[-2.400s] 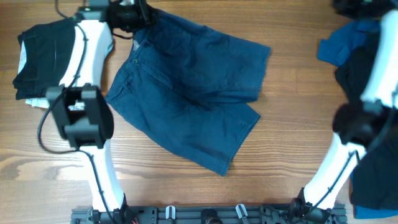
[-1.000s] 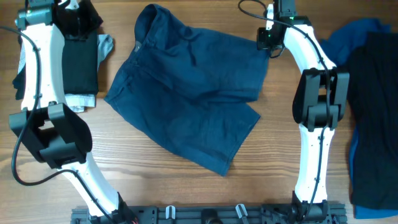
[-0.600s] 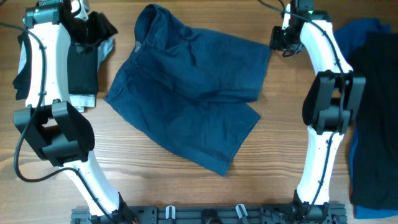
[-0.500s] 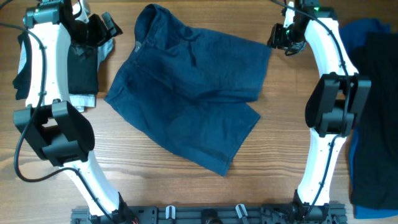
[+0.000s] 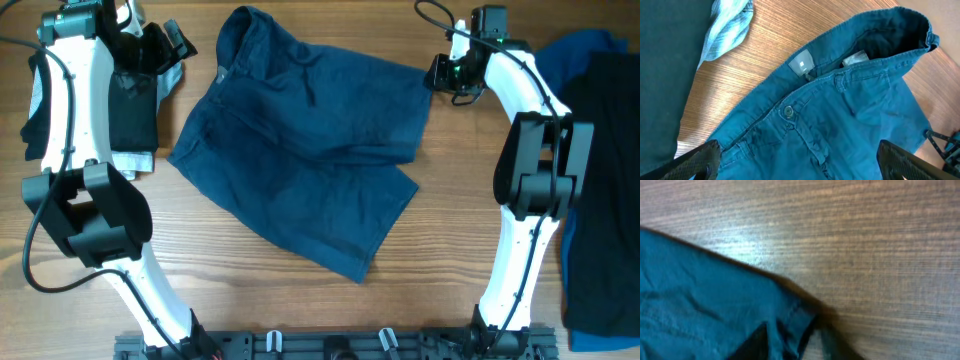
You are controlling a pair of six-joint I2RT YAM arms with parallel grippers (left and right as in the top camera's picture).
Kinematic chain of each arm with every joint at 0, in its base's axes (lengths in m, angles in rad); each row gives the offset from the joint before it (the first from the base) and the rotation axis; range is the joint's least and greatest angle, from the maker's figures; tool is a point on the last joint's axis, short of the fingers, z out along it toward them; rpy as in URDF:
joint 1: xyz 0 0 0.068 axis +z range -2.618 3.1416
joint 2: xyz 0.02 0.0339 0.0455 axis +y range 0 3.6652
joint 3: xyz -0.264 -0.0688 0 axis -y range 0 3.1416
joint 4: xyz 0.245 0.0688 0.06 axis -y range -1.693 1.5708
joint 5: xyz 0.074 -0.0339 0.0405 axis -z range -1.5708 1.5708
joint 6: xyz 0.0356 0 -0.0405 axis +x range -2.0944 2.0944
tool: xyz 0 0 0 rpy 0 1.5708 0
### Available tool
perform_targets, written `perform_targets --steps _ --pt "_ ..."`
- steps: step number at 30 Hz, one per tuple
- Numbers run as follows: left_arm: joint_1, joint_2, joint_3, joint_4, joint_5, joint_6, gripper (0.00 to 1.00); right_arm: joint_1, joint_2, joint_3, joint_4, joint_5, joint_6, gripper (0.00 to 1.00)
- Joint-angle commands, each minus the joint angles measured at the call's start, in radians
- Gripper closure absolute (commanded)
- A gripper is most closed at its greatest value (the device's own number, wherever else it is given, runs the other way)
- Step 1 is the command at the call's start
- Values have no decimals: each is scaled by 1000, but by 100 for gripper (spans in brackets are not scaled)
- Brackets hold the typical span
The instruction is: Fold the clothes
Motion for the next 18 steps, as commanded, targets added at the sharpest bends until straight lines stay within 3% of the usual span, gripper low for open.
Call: perform_targets --steps 1,2,4,8,18 --pt "-2 15 2 -1 -6 2 0 3 -8 -39 26 -15 -6 73" --pt "-2 15 2 -1 -6 2 0 3 -8 -47 35 -15 -6 75" --pt "-2 15 2 -1 -6 2 0 3 -8 -70 68 -6 -6 96" --pt "-2 15 2 -1 -6 2 0 -7 -9 -61 144 147 -17 96" --pt "-2 15 2 -1 -6 2 0 -47 -7 -58 513 163 -59 96"
